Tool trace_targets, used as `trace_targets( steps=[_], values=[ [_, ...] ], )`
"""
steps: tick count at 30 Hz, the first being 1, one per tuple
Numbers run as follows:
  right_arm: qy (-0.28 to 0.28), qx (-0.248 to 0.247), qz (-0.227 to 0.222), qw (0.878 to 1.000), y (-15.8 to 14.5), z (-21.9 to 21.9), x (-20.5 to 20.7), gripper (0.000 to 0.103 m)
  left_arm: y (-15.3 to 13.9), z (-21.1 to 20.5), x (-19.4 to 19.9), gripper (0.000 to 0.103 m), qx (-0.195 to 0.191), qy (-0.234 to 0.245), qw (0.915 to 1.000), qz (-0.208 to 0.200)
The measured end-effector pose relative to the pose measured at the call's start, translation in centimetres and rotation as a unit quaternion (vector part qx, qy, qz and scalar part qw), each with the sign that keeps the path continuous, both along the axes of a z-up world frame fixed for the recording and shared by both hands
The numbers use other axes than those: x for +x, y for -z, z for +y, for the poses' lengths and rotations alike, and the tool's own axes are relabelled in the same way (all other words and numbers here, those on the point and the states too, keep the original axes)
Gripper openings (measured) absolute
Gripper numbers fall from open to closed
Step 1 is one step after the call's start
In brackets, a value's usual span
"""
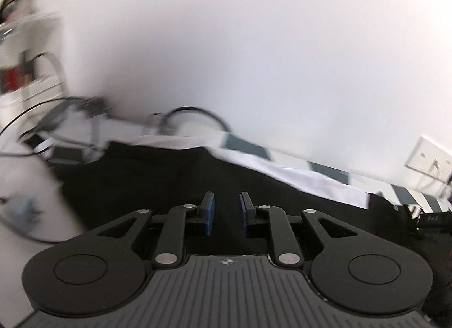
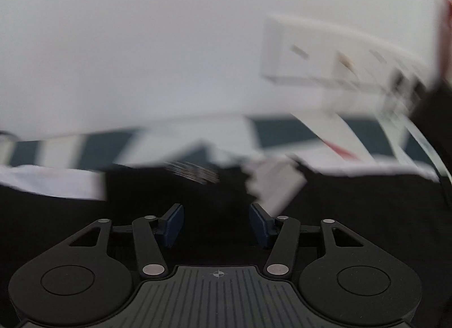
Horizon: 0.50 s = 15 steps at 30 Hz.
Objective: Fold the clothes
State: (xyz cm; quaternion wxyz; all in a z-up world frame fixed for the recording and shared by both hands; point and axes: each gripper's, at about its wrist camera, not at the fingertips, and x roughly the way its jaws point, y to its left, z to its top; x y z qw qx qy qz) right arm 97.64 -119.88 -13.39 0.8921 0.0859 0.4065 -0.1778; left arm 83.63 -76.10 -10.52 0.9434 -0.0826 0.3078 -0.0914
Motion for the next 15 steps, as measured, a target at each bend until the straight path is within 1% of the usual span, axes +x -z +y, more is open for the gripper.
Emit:
trace_targets(
  steps=[2, 3, 4, 6, 7, 8, 11, 15],
  values=[
    [0.042, -0.017, 0.007, 0.999, 1.1, -1.8, -0.5, 0.063, 0.2, -1.4, 0.5, 0.020, 0.000, 0.020, 0.9998, 0.008],
    [0.053, -0.020, 0.006, 0.998, 1.5, -2.4, -0.8, 0.068, 0.5, -1.9, 0.7, 0.020, 0.001, 0.032, 0.9994, 0.016],
    [0.060, -0.018, 0.006, 0.998, 1.9, -3.0, -1.1, 0.076, 0.8, -2.5, 0.9, 0.022, 0.005, 0.044, 0.9987, 0.024],
    [0.045, -0.008, 0.014, 0.999, 2.8, -3.6, -0.8, 0.075, 1.8, -3.8, 1.2, 0.026, 0.019, 0.074, 0.9959, 0.049],
    [0.035, -0.004, 0.019, 0.999, 3.3, -3.7, -0.5, 0.066, 2.3, -4.5, 1.3, 0.028, 0.026, 0.088, 0.9940, 0.059],
    [0.026, -0.002, 0.018, 0.999, 3.7, -3.9, -0.3, 0.065, 2.8, -5.0, 1.3, 0.028, 0.036, 0.093, 0.9929, 0.065],
    [0.030, 0.006, 0.006, 1.000, 3.7, -4.5, 0.4, 0.062, 4.1, -6.4, 1.3, 0.028, 0.078, 0.086, 0.9904, 0.074],
    [0.036, 0.003, -0.010, 0.999, 4.3, -6.2, 2.7, 0.061, 5.5, -6.7, 2.3, 0.028, 0.104, 0.064, 0.9872, 0.102]
  ],
)
